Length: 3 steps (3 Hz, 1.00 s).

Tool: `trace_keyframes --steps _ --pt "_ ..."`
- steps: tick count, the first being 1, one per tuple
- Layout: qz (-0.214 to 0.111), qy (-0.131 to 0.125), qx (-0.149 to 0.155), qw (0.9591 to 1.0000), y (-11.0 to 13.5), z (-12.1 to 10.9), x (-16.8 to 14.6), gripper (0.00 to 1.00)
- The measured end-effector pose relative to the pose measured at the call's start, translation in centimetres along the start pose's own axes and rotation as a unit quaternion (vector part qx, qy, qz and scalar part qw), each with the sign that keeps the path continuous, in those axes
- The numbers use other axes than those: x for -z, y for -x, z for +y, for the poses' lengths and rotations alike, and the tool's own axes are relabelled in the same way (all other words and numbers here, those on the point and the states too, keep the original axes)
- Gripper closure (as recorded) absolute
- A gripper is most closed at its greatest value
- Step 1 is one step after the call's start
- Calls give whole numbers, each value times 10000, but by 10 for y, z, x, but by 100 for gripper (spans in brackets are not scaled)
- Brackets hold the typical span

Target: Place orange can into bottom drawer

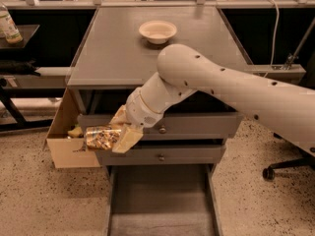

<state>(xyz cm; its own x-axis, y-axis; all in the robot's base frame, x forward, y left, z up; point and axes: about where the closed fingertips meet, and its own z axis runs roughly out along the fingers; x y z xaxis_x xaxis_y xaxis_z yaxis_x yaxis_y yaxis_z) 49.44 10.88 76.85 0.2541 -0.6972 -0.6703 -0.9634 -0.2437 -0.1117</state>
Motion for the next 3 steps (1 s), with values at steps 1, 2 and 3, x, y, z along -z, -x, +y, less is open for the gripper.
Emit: trace_keyframes --steps 1,2,3 --pt "422 -119 -320 9985 -53 19 -21 100" --pt "696 -450 -1077 9907 -151 64 -58 100" --pt "635 -456 -1731 9818 -228 102 -93 100"
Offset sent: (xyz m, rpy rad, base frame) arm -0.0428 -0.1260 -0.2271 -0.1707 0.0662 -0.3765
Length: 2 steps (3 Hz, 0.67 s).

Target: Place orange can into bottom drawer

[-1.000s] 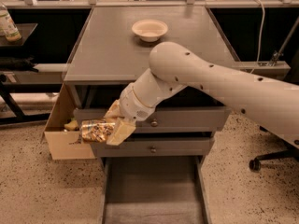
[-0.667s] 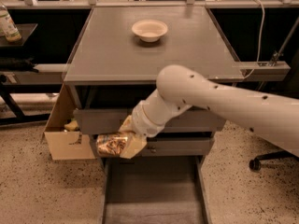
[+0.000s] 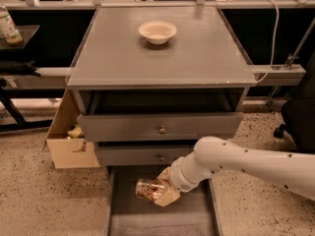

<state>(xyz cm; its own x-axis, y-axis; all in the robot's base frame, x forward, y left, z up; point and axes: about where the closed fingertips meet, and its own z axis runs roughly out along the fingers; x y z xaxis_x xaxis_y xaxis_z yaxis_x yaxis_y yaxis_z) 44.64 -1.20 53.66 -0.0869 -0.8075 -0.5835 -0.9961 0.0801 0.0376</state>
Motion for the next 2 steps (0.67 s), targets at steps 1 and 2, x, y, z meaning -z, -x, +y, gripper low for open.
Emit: trace_keyframes --steps 1,2 --pt "4 -22 5 10000 -3 -1 -3 100" --pt "30 -180 39 9998 -24 -7 -20 100"
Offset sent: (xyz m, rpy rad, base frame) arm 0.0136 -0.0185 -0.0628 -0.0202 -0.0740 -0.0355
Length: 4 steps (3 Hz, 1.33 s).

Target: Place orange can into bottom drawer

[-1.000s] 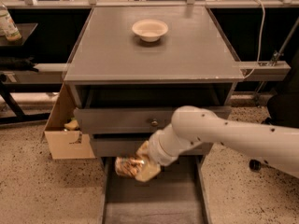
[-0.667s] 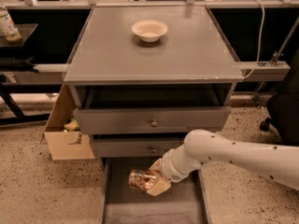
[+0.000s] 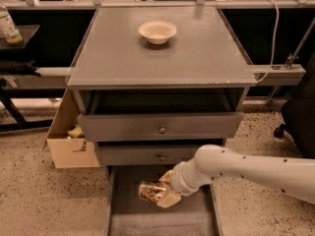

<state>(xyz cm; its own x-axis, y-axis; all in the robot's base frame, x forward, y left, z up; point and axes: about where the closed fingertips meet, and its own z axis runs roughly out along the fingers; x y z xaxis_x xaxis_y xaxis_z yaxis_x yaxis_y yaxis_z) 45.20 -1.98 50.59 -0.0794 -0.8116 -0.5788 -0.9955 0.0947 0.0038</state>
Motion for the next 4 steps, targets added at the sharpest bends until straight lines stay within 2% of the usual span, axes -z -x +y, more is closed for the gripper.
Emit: trace_keyframes --steps 1,2,3,4 --pt "41 -278 -52 9996 -58 -10 -37 100" --pt "6 -433 -427 9981 -122 -18 -79 100" --pt "18 -476 -816 9955 -173 -24 -111 100" --pt "22 -428 -1198 9919 -213 -29 -137 100"
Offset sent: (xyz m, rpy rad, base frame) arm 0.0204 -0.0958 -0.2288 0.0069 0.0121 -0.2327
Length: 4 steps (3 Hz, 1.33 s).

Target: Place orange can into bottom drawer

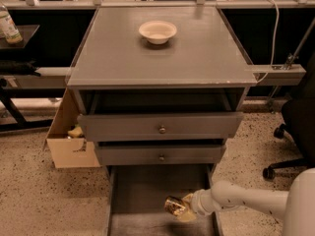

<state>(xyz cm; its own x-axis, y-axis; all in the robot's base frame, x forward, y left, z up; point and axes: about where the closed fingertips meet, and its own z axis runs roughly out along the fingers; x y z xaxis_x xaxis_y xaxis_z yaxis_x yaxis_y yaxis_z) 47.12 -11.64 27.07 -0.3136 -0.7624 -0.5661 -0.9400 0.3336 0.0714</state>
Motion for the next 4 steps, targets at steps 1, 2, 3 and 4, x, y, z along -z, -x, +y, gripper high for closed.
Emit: trace_keyframes --steps 1,2,3,4 --pt "54 162 -357 9992 -28 -11 -26 82" --pt "139 404 -723 9965 -55 -21 -52 51" --pt "171 530 -875 9946 -66 -25 -64 28" --pt "167 599 -925 9938 -69 -28 -69 5"
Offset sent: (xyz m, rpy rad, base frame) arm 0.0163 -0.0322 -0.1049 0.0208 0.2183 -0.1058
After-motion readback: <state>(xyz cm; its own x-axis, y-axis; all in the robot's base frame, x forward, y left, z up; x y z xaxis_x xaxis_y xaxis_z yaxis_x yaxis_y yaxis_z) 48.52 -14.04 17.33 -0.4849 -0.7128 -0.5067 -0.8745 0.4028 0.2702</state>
